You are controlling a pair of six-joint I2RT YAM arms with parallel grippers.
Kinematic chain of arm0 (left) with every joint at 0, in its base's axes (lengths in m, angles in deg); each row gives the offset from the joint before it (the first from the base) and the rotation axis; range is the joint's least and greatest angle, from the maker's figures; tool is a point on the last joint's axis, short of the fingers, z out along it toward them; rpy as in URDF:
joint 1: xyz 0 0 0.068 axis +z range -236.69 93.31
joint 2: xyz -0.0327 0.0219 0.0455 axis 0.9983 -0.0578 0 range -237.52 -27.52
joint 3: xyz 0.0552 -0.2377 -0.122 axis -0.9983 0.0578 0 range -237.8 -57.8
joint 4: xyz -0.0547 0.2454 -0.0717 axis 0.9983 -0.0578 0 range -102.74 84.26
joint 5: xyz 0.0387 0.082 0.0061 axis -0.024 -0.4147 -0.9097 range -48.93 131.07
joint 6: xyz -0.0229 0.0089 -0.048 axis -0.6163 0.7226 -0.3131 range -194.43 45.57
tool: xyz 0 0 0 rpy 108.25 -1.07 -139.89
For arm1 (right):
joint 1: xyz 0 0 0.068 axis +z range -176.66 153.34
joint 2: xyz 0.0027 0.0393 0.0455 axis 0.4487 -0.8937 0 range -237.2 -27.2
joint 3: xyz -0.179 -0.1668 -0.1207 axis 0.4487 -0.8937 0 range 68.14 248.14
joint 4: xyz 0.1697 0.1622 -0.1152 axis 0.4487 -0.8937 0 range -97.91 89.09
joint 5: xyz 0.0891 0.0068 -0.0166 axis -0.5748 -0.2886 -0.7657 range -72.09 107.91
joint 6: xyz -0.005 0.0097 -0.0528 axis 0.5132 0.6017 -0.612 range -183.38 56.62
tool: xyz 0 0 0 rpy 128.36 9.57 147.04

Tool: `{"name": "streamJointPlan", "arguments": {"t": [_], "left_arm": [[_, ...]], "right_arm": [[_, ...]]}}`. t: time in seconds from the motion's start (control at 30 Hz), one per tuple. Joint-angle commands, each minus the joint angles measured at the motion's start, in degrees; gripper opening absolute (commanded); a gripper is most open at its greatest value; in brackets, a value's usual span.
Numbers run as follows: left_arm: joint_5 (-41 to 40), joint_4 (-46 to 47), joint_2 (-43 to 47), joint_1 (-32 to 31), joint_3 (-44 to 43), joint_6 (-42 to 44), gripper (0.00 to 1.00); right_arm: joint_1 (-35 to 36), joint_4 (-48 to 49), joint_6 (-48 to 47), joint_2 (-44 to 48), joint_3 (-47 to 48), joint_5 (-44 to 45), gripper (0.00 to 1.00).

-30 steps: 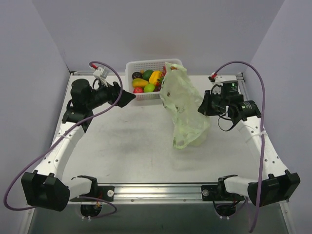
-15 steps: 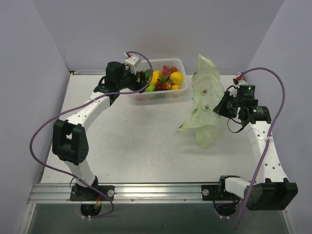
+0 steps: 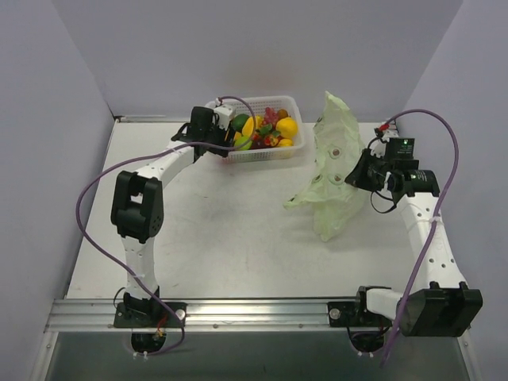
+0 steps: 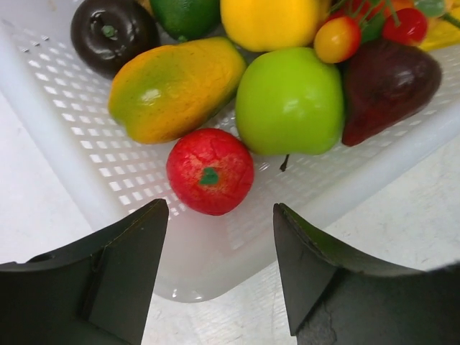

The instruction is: Place the fake fruits into the plastic bag and tie a complex knot

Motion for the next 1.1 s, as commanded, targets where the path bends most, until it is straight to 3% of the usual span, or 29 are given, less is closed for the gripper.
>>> {"name": "streamJointPlan", "arguments": {"t": [0.0,0.23,0.47,0.57,0.6,0.7,0.97,1.07], "left_arm": [[-4.3,-6.1,3.2,1.3,3.9,3.2,0.7],[-2.9,-10.5,10.2,3.4,13.3,4.3,0.66],[-1.2,-13.9,15.4,4.1,14.1,7.0,0.62],[4.0,-13.6,18.0,5.8,11.8,5.4,0.72],[10.0,-13.5,18.5,6.5,11.1,4.5,0.75],[16.6,-8.6,21.7,5.8,10.8,0.9,0.82],[13.3,0.3,18.0,-1.1,7.6,-9.2,0.91],[7.9,1.1,14.3,-2.3,5.5,-14.0,0.93]], "right_arm": [[0.3,1.0,-3.1,-1.2,1.0,-3.1,0.0],[4.2,1.1,-8.3,-5.0,2.7,-3.8,0.0],[8.4,1.2,-10.4,-5.1,2.5,0.2,0.0],[8.9,1.6,-9.9,-4.5,2.0,1.7,0.0],[8.9,1.6,-9.3,-4.5,2.0,1.8,0.0],[9.0,2.1,-8.4,-4.4,1.8,1.3,0.0],[9.8,3.5,-8.0,-4.0,-0.3,0.2,0.0],[10.0,3.7,-7.0,-3.8,-0.8,0.5,0.0]]}}
